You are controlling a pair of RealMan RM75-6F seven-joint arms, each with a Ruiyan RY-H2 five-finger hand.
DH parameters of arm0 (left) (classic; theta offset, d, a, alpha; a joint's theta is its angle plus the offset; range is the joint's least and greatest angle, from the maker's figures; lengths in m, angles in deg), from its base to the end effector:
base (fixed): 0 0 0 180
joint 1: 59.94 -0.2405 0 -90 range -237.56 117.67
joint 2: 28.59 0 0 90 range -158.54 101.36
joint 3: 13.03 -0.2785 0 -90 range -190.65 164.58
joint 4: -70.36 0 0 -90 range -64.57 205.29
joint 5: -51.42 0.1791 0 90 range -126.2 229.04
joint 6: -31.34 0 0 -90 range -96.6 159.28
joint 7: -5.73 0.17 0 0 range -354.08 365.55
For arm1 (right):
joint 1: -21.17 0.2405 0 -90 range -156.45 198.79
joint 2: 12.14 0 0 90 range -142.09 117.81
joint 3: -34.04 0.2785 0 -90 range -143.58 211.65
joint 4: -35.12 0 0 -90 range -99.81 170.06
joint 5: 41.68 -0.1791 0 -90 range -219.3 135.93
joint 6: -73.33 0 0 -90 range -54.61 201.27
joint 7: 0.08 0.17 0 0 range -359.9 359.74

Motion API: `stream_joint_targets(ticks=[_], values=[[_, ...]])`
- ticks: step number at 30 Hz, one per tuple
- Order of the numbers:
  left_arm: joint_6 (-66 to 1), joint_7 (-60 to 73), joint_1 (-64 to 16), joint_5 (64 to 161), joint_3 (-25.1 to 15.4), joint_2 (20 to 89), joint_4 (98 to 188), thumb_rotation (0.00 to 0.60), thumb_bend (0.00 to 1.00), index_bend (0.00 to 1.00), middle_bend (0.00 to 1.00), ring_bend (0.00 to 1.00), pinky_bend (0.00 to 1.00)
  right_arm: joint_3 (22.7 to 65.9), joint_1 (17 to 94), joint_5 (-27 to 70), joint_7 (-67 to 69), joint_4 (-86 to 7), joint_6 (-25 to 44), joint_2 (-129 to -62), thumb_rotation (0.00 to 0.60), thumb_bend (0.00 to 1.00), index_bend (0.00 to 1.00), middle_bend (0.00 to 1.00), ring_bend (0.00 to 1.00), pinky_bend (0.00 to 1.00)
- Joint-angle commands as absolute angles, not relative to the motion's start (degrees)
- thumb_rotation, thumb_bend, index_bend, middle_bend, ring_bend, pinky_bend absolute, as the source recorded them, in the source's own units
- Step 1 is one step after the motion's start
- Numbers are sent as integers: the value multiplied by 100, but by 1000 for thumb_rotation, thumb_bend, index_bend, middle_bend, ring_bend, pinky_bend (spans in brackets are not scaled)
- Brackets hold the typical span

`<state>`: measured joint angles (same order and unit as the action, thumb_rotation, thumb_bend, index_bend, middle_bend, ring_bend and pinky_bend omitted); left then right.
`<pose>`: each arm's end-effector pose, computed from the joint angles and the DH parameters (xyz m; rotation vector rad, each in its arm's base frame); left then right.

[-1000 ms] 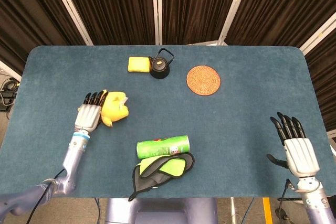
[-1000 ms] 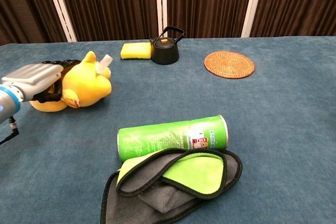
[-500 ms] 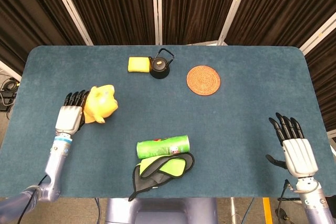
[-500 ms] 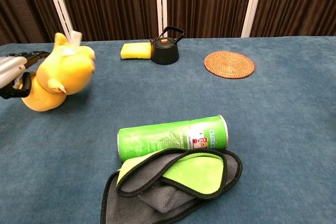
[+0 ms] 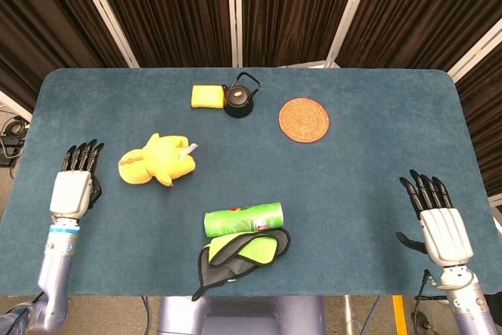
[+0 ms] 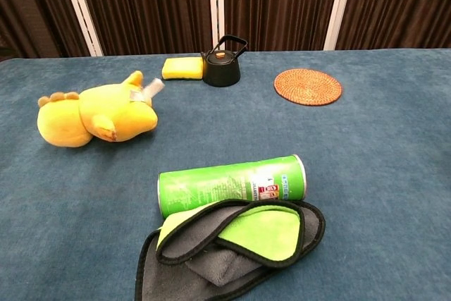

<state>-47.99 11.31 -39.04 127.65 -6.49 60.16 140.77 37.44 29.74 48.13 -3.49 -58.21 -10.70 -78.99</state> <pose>-0.2994 0.3094 0.0836 -1.4050 -0.8353 -0.9618 -0.2888 -0.2260 0.1746 1.4863 -0.8418 0.9906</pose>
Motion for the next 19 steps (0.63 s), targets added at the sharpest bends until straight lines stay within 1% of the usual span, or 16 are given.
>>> stream_joint_targets(ticks=[1, 10, 11, 12, 14, 16, 19], values=[[-5092, 1150, -4144, 12873, -748, 5799, 14355, 600, 1000, 0, 0, 0, 0, 3744, 2975, 4813, -365, -5821, -1068, -7904, 600, 151, 0, 0, 0, 0], [-5700, 1681, -4707, 12911, -954, 5472, 14825, 600, 1000, 0, 0, 0, 0, 3733, 2982, 4818, -417, -5847, -1048, -7910, 600, 150, 0, 0, 0, 0], [-5790, 1827, -4792, 12901, -977, 5437, 14888, 600, 995, 0, 0, 0, 0, 3734, 2980, 4817, -425, -5851, -1050, -7908, 600, 151, 0, 0, 0, 0], [-5846, 1929, -4852, 12890, -993, 5402, 14950, 600, 958, 0, 0, 0, 0, 3736, 2978, 4819, -428, -5850, -1057, -7909, 600, 151, 0, 0, 0, 0], [-6043, 2100, -4999, 12910, -1014, 5305, 15136, 600, 787, 0, 0, 0, 0, 3741, 2975, 4808, -450, -5831, -1062, -7910, 600, 151, 0, 0, 0, 0], [-6256, 2151, -5115, 13038, -1047, 5153, 15382, 600, 512, 0, 0, 0, 0, 3754, 2982, 4764, -490, -5822, -1035, -7920, 600, 151, 0, 0, 0, 0], [-6336, 2195, -5179, 13121, -1042, 5025, 15594, 600, 253, 0, 0, 0, 0, 3748, 2972, 4775, -512, -5818, -1053, -7924, 600, 151, 0, 0, 0, 0]])
